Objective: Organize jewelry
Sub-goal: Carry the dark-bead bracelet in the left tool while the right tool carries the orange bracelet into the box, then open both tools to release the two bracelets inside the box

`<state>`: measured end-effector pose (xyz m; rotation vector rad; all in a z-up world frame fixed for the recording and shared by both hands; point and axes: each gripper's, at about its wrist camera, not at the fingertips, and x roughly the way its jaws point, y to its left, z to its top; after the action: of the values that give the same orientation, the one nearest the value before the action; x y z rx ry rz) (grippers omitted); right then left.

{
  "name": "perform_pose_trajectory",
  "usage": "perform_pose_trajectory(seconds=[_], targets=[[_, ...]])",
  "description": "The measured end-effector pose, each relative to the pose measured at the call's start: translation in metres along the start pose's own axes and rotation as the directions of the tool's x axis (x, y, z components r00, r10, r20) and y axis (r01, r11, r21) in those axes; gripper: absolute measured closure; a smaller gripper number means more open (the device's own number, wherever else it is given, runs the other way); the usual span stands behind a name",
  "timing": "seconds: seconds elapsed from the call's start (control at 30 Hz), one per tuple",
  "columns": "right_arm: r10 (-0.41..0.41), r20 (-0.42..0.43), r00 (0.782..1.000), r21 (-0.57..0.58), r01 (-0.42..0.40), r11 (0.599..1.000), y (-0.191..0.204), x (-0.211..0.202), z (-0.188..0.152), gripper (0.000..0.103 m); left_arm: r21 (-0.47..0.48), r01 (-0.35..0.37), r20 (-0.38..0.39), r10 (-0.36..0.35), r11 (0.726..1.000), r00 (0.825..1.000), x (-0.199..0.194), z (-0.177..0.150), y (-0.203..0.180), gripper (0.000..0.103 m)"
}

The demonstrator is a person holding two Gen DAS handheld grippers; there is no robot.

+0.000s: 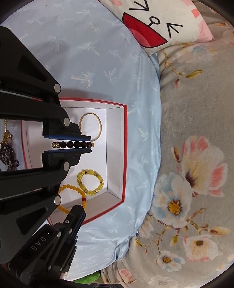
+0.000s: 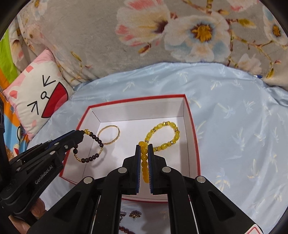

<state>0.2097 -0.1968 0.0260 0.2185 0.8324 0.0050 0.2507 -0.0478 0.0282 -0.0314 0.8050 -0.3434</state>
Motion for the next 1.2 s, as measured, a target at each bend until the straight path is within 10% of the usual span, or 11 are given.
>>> perform_pose_trajectory(seconds=[0.4,0.47,1.2], targets=[[-0.139,-0.007,0.990,-0.054,0.138,0.989,-0.005,0.026,-0.008,0.090,0.010,-0.067,-0.028,0.067,0.998,0.997,0.019,-0.007,0.004,0.093],[-0.183,0.026,0.983,-0.064,0.184,0.981,-0.006,0.018,-0.008,0.080,-0.009,-0.088,-0.014,0.088,0.996,0.996,0.015,-0.007,0.009,0.074],[-0.074,0.035,0.997,0.017,0.073,0.997,-0.013,-0.049,-0.046,0.071,-0.105,-0.098,-0.004,0.098,0.990,0.995,-0.046,-0.043,0.034,0.067]])
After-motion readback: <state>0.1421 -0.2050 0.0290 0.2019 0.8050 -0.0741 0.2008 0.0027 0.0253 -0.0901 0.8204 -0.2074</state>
